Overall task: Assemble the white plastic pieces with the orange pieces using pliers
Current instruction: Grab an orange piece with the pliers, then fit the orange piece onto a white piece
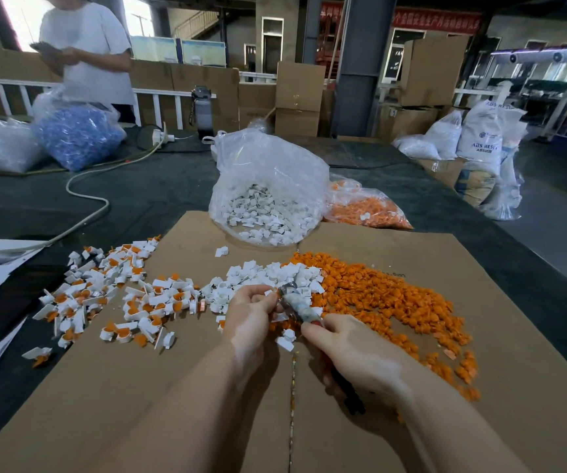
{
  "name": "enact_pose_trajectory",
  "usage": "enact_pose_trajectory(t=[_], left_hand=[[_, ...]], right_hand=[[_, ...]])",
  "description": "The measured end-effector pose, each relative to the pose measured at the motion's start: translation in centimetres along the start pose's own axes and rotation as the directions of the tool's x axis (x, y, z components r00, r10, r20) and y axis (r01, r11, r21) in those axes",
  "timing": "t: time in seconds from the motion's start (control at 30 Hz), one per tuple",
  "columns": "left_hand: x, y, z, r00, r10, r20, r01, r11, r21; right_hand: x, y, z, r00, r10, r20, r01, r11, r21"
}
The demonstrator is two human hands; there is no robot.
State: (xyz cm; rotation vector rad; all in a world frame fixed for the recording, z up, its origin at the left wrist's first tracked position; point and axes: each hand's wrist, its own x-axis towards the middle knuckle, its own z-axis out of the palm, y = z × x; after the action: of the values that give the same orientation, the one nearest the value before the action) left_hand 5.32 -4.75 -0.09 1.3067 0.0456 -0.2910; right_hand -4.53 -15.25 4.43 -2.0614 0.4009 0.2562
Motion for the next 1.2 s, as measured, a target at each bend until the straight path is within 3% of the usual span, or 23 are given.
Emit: enact_pose_trajectory(t=[0.13,0.3,0.4,0.5,0.57,0.7,0.8,0.9,0.97,1.03,1.07,1.2], left_hand=[[-0.2,0.0,0.0,1.0,0.013,-0.006,-0.013,1.0,0.002],[-0.3,-0.1,-0.1,1.0,0.02,-0.024,-0.021,1.0,-0.018],[-0.6,-0.5,-0.5,0.999,0.053,0.001,-0.053,0.998,0.039],[-1.2,-1.4,-1.2,0.981,0.156,0.112,-0.18,0.949,0.258],[-1.5,-2.0,-1.5,0.957,0.216,0.193,-0.277,0.882,0.382],[-1.7,-2.2,-1.5,0.933,0.233,0.274,-0.348,0.782,0.518],[-1.8,-2.2,-1.6,0.921,0.226,0.318,-0.372,0.752,0.545],[-1.9,-2.0,-1.6,0.907,0.24,0.347,-0.407,0.717,0.567],[-2.0,-1.9,-1.4,0.902,0.247,0.353,-0.41,0.746,0.525],[-2.2,-1.8,-1.2,0.898,0.242,0.369,-0.407,0.776,0.481],[-2.3,-1.7,-1.2,0.897,0.23,0.376,-0.396,0.795,0.459],[-2.7,-2.0,-1.7,0.911,0.192,0.364,-0.338,0.854,0.396]], right_hand=[[0.3,0.3,0.3,0.985,-0.11,-0.129,0.081,0.974,-0.213],[0.7,1.4,0.9,0.964,-0.149,-0.219,0.097,0.967,-0.235],[1.0,2.5,0.9,0.919,-0.17,-0.355,0.078,0.963,-0.259],[1.6,3.5,0.4,0.812,-0.226,-0.539,-0.017,0.912,-0.409],[2.2,4.4,-0.1,0.738,-0.285,-0.612,-0.15,0.815,-0.56],[3.2,6.1,-0.8,0.714,-0.287,-0.639,-0.364,0.628,-0.688],[3.3,6.6,-0.6,0.702,-0.282,-0.654,-0.419,0.579,-0.7],[3.2,6.3,0.1,0.614,-0.465,-0.637,-0.267,0.638,-0.723],[3.2,6.0,1.6,0.509,-0.668,-0.543,0.027,0.643,-0.766],[3.0,5.5,3.3,0.462,-0.763,-0.452,0.305,0.615,-0.727],[3.0,5.3,3.8,0.453,-0.776,-0.438,0.376,0.612,-0.695],[3.1,5.3,4.0,0.466,-0.734,-0.494,0.409,0.674,-0.615]])
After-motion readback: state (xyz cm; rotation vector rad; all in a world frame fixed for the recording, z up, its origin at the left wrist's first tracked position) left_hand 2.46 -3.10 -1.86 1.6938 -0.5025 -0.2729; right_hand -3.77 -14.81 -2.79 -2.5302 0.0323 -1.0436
